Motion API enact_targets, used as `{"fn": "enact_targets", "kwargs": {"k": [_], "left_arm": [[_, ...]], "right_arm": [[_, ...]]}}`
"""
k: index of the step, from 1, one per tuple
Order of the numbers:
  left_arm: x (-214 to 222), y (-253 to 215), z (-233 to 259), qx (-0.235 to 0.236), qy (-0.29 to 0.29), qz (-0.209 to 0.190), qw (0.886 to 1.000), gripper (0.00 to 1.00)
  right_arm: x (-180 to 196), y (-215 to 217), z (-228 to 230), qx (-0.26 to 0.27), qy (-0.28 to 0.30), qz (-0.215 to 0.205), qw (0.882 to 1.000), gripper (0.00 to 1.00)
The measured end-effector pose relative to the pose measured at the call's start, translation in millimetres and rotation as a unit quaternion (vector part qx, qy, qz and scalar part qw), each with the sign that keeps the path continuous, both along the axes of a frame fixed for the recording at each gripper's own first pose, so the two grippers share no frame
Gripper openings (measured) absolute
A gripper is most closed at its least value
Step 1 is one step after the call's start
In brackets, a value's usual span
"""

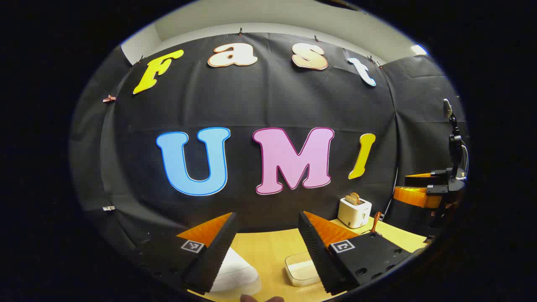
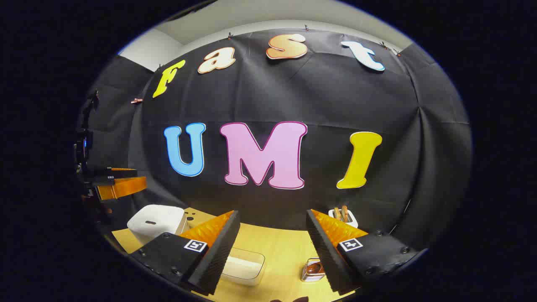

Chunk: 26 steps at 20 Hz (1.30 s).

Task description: Close the left gripper, press the button to open the rice cooker; take a wooden spoon from the chopstick holder with the right hand, scoop a spoonful of rice and pour it into the rice cooker, then put the wooden spoon back into the chopstick holder.

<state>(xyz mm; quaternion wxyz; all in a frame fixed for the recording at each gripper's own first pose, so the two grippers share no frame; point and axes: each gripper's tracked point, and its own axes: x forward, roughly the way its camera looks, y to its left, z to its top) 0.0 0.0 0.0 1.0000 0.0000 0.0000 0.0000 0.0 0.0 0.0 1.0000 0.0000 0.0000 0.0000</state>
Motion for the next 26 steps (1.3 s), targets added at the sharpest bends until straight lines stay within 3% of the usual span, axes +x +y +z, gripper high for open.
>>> {"fn": "enact_targets", "kwargs": {"k": [23,26], "left_arm": [[3.2,9.8,-5.2,0.003,0.013,0.017,1.000,0.91],[4.5,23.8,-9.6,-0.004,0.022,0.032,0.999,0.35]], "right_arm": [[7.9,0.1,-5.6,0.002,0.005,0.006,1.000,0.98],[11.1,0.5,-5.3,0.004,0.005,0.006,1.000,0.98]]}}
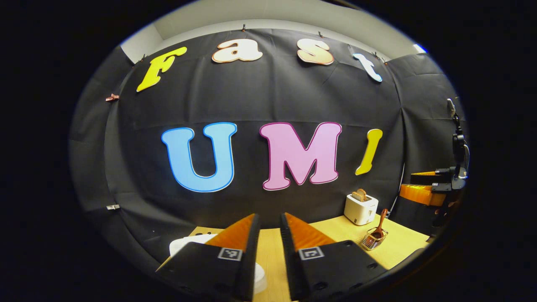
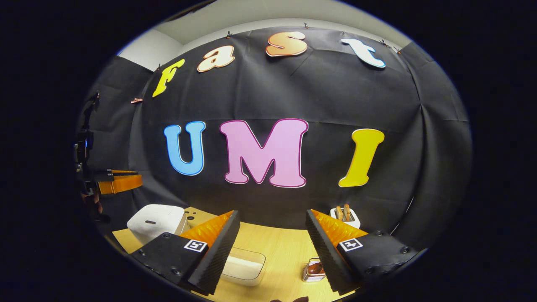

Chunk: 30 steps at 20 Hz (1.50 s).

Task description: Close the left gripper, press the button to open the rice cooker; take a wooden spoon from the chopstick holder with the right hand, scoop a spoonful of rice and pour it into the rice cooker, then put the wooden spoon back into the chopstick holder.

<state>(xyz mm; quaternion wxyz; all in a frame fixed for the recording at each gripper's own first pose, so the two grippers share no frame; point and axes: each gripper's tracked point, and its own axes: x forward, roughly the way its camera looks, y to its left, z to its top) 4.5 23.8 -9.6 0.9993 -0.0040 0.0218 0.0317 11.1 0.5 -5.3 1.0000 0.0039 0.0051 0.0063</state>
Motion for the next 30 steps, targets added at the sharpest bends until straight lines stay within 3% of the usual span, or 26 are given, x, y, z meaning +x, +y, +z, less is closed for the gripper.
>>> {"fn": "enact_targets", "kwargs": {"k": [1,2,3,6,8,14,22,30], "left_arm": [[1.7,12.0,-2.0,0.000,0.003,0.016,1.000,0.31],[3.5,24.5,-6.2,0.001,0.007,0.031,0.999,0.12],[4.8,36.1,-13.8,-0.002,0.015,0.043,0.999,0.08],[11.5,74.4,-48.2,-0.031,0.059,0.074,0.995,0.05],[15.7,89.3,-78.4,-0.075,0.096,0.077,0.990,0.05],[19.7,123.4,-170.4,-0.187,0.186,0.088,0.960,0.05],[24.8,131.8,-220.4,-0.158,0.256,0.092,0.949,0.06],[24.5,125.6,-235.6,-0.143,0.275,0.085,0.947,0.06]], "right_arm": [[0.3,0.2,-0.4,0.000,0.000,0.001,1.000,0.98],[0.9,0.8,-0.4,-0.001,0.001,0.001,1.000,0.98],[1.2,0.7,-0.4,-0.002,0.000,0.002,1.000,0.98],[2.8,0.4,-0.1,-0.003,0.001,0.003,1.000,0.98],[3.4,-1.2,-0.3,-0.005,0.001,0.001,1.000,0.98],[0.2,-9.6,-0.1,-0.009,0.002,-0.010,1.000,0.98],[-4.8,-12.6,-0.2,-0.012,0.003,-0.019,1.000,0.98],[-6.8,-12.5,-2.2,-0.014,0.006,-0.020,1.000,0.98]]}}
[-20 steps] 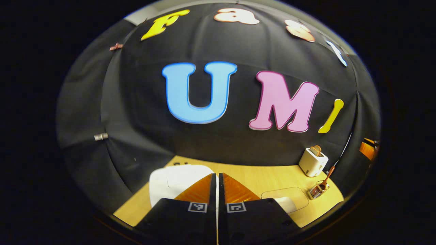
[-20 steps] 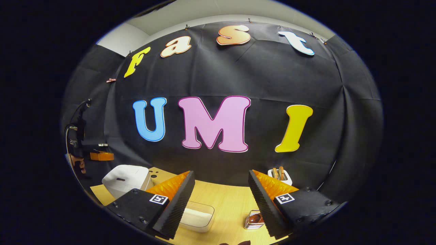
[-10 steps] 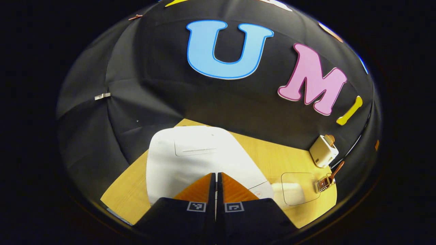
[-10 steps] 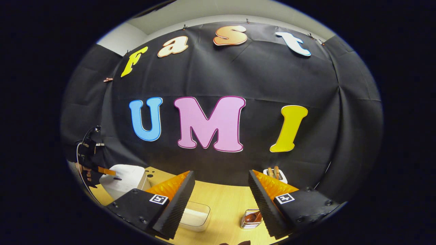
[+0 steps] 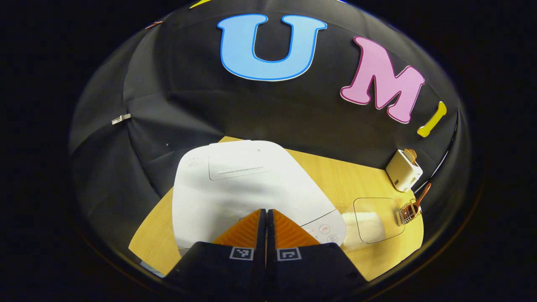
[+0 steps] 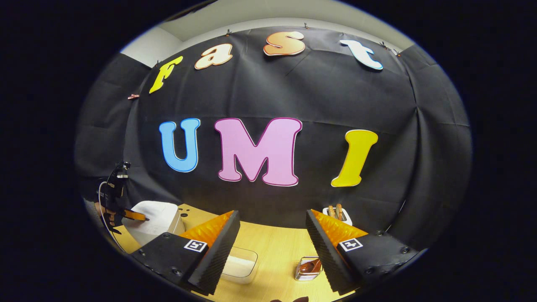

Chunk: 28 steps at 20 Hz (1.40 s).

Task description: Close the left gripper, press the button to open the rice cooker; take a wooden spoon from the chopstick holder with the right hand, scoop a spoonful of rice and pour it into the rice cooker, then put the wooden spoon back into the chopstick holder.

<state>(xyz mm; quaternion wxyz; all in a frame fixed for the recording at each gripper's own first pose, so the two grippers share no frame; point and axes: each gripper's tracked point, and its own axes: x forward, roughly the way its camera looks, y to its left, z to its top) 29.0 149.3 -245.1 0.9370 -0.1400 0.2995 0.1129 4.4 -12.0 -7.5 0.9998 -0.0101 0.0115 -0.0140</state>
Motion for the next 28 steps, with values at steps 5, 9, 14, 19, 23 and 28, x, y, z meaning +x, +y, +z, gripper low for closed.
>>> {"fn": "enact_targets", "kwargs": {"k": [5,9,14,19,23,28], "left_arm": [[-1.5,0.8,-3.8,-0.048,0.019,0.011,0.999,0.06],[1.5,3.5,8.2,-0.035,0.004,0.009,0.999,0.06],[10.4,17.4,61.7,0.007,-0.066,0.024,0.998,0.06],[22.9,40.9,114.2,0.036,-0.134,0.047,0.989,0.06],[24.5,53.1,137.1,0.065,-0.168,0.061,0.982,0.06],[21.2,56.9,155.4,0.089,-0.203,0.068,0.973,0.07]], "right_arm": [[2.9,5.7,-1.1,0.006,0.000,0.006,1.000,0.98],[2.8,6.3,1.7,0.002,-0.004,0.006,1.000,0.98],[1.6,2.9,1.6,0.004,-0.004,0.002,1.000,0.98],[0.4,-0.6,3.3,0.010,-0.005,-0.002,1.000,0.98],[-2.6,-1.5,4.1,0.009,-0.006,-0.003,1.000,0.98],[-4.7,-5.4,4.8,0.011,-0.007,-0.007,1.000,0.98]]}}
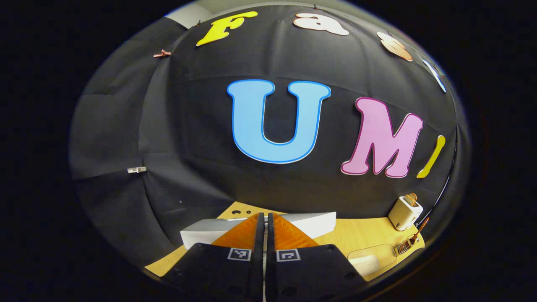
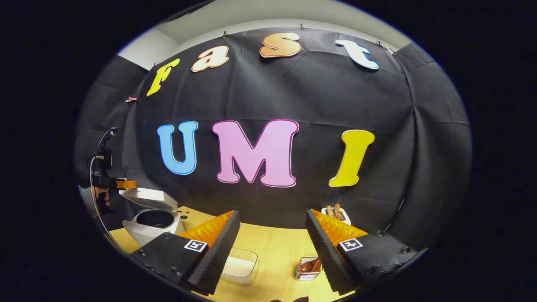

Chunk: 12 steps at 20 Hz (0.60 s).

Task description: Close the left gripper, press the button to open the rice cooker; take a wooden spoon from the chopstick holder with the right hand, scoop a spoonful of rice and pour it into the rice cooker, then put the wooden spoon back into the chopstick holder.

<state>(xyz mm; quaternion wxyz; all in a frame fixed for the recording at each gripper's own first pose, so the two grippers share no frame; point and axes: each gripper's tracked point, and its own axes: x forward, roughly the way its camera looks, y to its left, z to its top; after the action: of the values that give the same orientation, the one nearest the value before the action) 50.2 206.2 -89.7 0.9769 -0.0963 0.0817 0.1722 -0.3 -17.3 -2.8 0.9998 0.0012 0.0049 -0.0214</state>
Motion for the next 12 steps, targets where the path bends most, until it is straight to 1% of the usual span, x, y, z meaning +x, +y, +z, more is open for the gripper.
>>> {"fn": "enact_targets", "kwargs": {"k": [3,5,7,8,9,10,11,12], "left_arm": [[-3.5,1.9,2.9,0.004,-0.006,0.002,1.000,0.12],[-4.8,2.2,3.2,0.010,-0.005,0.001,1.000,0.17],[-4.8,1.4,7.1,0.015,-0.010,0.000,1.000,0.30],[-3.7,-0.8,6.9,0.015,-0.012,0.000,1.000,0.40],[-4.8,-1.4,8.6,0.016,-0.013,0.001,1.000,0.47],[-5.5,-1.2,7.4,0.017,-0.012,0.002,1.000,0.62],[-6.3,-0.6,7.9,0.020,-0.011,0.004,1.000,0.67],[-8.8,-2.8,7.9,0.022,-0.010,0.007,1.000,0.83]], "right_arm": [[-0.2,-1.2,-0.1,0.003,0.000,-0.002,1.000,0.98],[0.1,-2.7,-1.1,0.002,0.001,-0.002,1.000,0.98],[0.5,-2.7,-1.5,0.003,0.002,-0.002,1.000,0.98],[0.9,-2.9,-1.7,0.003,0.002,-0.003,1.000,0.98],[1.4,-4.1,-2.1,0.003,0.003,-0.003,1.000,0.98],[1.8,-5.7,-3.4,0.003,0.004,-0.005,1.000,0.98],[2.4,-8.8,-5.0,0.005,0.005,-0.008,1.000,0.98],[2.6,-13.6,-7.4,0.009,0.007,-0.013,1.000,0.98]]}}
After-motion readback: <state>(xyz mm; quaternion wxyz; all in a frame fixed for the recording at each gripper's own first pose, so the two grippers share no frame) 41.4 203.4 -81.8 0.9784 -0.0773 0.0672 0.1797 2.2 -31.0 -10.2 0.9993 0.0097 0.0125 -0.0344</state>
